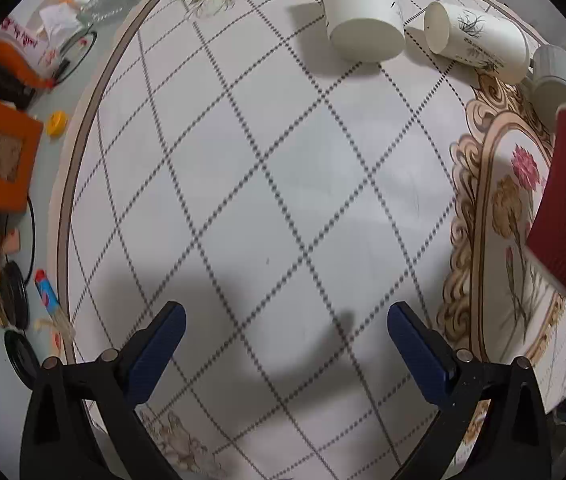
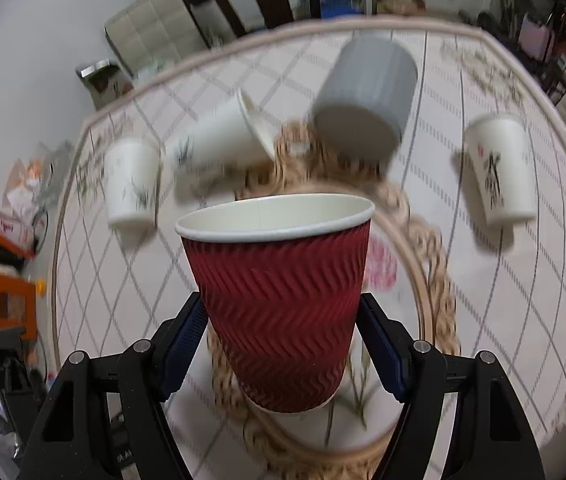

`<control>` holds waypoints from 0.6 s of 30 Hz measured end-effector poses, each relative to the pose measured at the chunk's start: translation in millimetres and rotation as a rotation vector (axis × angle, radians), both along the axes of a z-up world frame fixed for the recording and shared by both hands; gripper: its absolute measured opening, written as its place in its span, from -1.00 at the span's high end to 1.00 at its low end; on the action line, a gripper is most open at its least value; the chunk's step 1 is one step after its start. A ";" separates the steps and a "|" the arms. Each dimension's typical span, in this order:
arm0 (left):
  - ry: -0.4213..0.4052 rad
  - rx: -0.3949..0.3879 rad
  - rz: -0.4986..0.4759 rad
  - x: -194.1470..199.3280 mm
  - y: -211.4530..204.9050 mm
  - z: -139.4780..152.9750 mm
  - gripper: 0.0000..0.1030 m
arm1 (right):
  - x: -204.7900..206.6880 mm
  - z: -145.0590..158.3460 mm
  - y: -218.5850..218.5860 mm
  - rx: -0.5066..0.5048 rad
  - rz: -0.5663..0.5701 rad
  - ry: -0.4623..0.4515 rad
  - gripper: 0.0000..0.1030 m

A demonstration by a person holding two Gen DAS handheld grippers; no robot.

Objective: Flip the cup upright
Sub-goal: 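Rotate the held red cup with the right gripper so its opening faces up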

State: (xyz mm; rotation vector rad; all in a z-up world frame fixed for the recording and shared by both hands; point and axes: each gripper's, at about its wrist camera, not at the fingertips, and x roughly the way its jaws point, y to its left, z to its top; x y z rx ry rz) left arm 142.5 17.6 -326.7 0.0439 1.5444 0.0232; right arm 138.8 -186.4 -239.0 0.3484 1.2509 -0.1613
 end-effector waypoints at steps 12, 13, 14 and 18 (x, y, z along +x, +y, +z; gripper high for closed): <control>-0.052 0.036 -0.048 7.1 -17.4 -13.1 -1.00 | -17.9 -15.1 17.3 -0.163 0.079 -0.208 -0.50; -0.057 0.038 -0.051 3.7 -21.6 -13.1 -1.00 | -22.6 -14.6 19.0 -0.171 0.085 -0.208 -0.50; -0.067 0.037 -0.055 1.2 -23.1 -10.8 -1.00 | -28.0 -14.2 20.1 -0.176 0.088 -0.207 -0.50; -0.098 0.034 -0.067 -9.6 -27.3 -2.8 -1.00 | -45.5 -13.6 26.3 -0.197 0.097 -0.196 -0.51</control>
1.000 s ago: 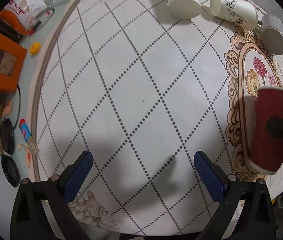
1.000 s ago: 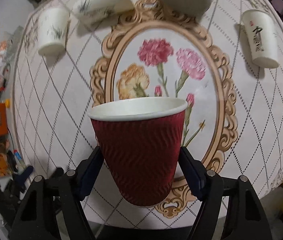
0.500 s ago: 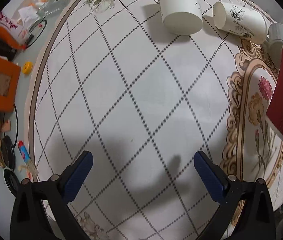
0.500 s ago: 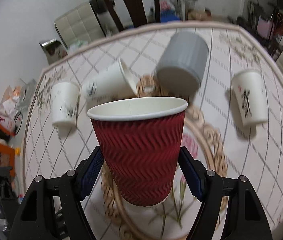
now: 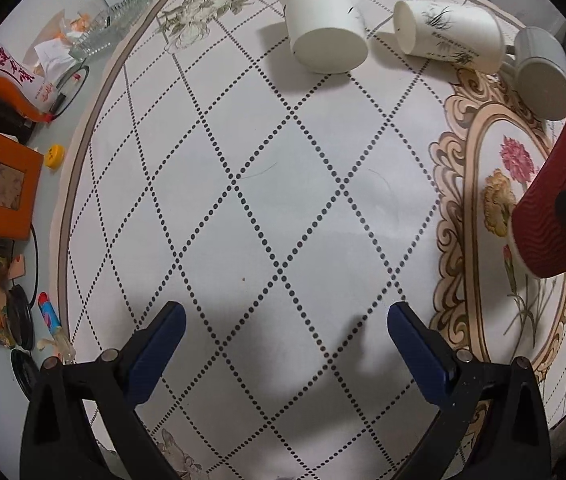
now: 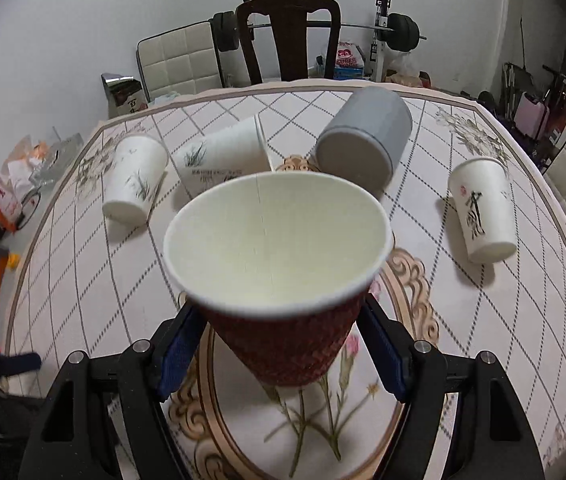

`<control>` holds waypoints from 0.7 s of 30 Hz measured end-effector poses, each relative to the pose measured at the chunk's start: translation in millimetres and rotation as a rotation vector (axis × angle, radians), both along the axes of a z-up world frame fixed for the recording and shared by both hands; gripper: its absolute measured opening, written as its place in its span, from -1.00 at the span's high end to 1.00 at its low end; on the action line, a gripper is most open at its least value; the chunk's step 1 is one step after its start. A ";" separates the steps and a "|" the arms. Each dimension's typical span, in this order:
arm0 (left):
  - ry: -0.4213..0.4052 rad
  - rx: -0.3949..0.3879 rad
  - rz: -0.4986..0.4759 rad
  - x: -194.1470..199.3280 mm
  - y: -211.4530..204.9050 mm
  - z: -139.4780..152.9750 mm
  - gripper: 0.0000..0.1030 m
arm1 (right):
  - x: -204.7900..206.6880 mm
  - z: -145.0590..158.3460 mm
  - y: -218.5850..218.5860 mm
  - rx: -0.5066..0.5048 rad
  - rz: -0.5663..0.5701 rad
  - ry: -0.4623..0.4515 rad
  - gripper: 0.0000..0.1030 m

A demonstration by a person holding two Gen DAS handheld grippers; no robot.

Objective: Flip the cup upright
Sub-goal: 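Rotate the held red cup with the right gripper so its opening faces up, then lower the red cup onto the flower oval and open the right gripper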

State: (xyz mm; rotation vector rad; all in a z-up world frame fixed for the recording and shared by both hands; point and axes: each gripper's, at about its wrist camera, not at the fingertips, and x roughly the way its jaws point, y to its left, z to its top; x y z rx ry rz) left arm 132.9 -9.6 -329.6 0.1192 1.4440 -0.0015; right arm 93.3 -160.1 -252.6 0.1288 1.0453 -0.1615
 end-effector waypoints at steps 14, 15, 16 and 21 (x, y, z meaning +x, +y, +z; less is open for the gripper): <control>-0.103 -0.006 -0.002 -41.5 -6.7 48.8 -1.00 | -50.0 21.1 -4.9 -0.034 -0.012 0.040 -0.93; -0.111 -0.007 0.001 -45.4 -7.9 53.9 -1.00 | -52.2 24.6 -6.4 -0.036 -0.016 0.041 -0.93; -0.117 -0.009 0.002 -47.3 -7.2 57.7 -1.00 | -57.7 30.1 -8.9 -0.040 -0.020 0.040 -0.96; -0.178 0.003 0.013 -71.6 -8.6 97.3 -1.00 | -79.1 63.5 -19.9 -0.092 -0.048 0.049 -1.00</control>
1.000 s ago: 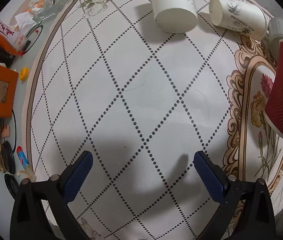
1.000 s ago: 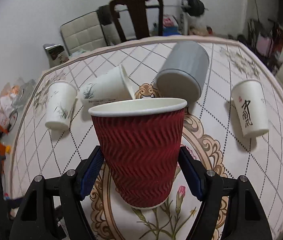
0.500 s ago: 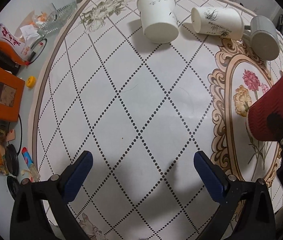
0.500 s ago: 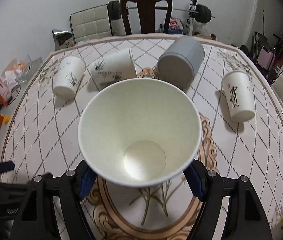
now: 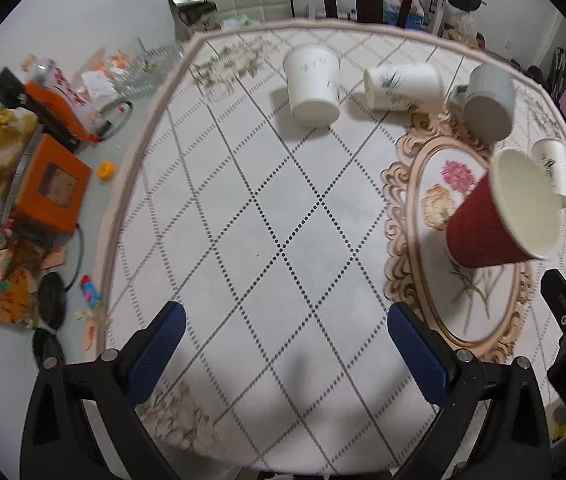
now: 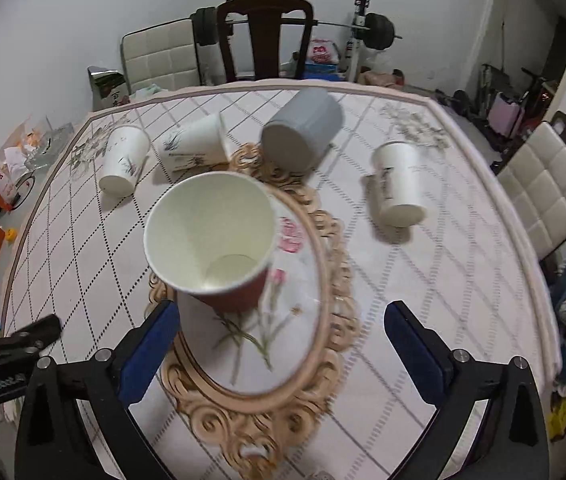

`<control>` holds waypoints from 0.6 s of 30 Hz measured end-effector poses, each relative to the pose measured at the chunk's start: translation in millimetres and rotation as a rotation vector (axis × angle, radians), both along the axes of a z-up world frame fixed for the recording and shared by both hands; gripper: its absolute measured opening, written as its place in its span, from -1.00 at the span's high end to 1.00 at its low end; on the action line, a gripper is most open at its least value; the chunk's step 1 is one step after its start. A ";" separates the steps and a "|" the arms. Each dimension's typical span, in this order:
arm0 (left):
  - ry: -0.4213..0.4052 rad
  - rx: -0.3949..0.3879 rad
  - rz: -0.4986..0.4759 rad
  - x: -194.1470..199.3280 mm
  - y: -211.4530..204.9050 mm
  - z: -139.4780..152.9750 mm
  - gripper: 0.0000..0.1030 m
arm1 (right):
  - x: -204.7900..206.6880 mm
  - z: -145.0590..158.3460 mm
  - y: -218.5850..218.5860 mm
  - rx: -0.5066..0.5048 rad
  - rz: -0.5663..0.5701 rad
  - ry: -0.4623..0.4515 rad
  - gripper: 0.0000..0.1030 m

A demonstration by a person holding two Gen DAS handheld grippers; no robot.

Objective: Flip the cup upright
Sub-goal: 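Lower the red cup onto the flower oval and open the right gripper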

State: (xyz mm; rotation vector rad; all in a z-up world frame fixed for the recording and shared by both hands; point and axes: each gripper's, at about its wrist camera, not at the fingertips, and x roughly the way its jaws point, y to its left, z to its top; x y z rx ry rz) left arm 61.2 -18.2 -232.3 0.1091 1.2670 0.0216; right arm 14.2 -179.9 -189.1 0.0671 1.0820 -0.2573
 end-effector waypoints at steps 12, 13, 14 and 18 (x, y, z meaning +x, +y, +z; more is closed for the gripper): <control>-0.189 -0.041 0.016 -85.2 -7.1 153.7 -1.00 | -82.4 169.5 -10.3 -0.044 0.043 -0.031 -1.00; -0.207 -0.037 0.021 -93.1 -8.2 166.6 -1.00 | -90.0 184.0 -10.7 -0.044 0.049 -0.044 -1.00; -0.221 -0.031 0.029 -101.1 -8.8 180.0 -1.00 | -96.8 197.7 -11.3 -0.041 0.054 -0.053 -1.00; -0.248 -0.046 0.040 -125.5 -6.9 215.8 -1.00 | -121.3 241.1 -11.0 -0.040 0.067 -0.081 -1.00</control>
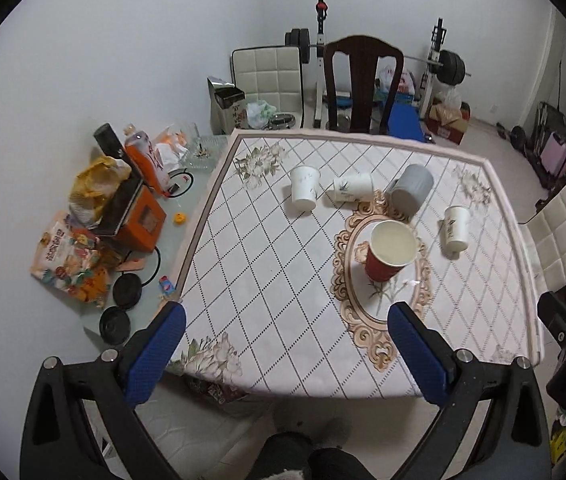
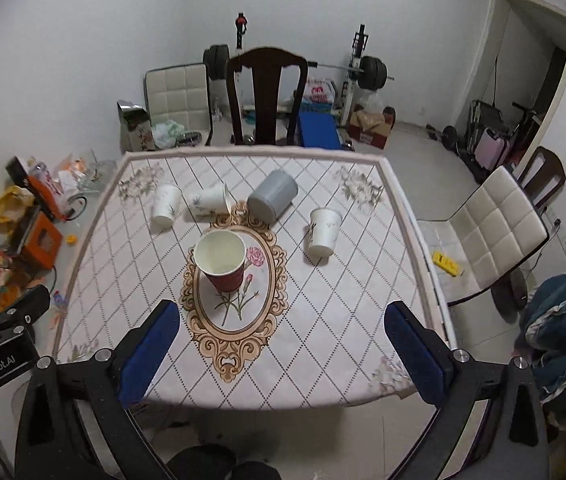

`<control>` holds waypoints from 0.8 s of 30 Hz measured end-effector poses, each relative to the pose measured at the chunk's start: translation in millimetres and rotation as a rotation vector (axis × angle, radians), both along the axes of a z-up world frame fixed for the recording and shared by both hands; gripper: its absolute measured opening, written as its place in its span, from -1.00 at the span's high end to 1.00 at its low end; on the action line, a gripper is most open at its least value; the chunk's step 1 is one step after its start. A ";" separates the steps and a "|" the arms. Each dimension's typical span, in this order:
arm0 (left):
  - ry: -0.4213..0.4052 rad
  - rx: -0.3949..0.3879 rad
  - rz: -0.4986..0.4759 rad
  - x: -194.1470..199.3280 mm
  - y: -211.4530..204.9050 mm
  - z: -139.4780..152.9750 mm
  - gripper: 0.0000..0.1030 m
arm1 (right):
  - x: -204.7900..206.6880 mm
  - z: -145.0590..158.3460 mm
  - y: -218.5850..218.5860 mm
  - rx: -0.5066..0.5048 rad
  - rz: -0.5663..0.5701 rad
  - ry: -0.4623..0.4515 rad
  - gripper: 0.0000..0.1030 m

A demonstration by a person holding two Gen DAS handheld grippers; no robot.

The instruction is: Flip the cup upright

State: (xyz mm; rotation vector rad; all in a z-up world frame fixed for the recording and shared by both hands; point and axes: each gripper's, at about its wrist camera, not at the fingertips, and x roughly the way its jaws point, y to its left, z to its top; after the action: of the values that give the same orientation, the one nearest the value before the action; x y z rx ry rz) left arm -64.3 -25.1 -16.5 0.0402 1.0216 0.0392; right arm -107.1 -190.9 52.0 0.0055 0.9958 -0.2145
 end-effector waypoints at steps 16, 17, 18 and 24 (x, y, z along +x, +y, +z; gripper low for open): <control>-0.064 -0.008 -0.041 -32.5 8.3 39.4 -1.00 | -38.1 69.6 23.2 -0.031 -0.002 -0.057 -1.00; -0.063 -0.009 -0.042 -32.9 9.0 38.9 -1.00 | -37.8 69.2 23.2 -0.030 -0.003 -0.055 -1.00; -0.063 -0.011 -0.045 -33.4 9.6 39.4 -1.00 | -38.9 69.3 23.5 -0.026 -0.005 -0.052 -1.00; -0.054 -0.003 -0.044 -34.3 10.8 37.0 -1.00 | -38.3 64.4 23.0 -0.015 -0.012 -0.035 -1.00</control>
State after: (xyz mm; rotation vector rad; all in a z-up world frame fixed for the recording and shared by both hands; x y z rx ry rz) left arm -98.6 -14.3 20.5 0.0583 0.9660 -0.0018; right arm -145.4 -168.0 116.4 0.0016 0.9596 -0.2322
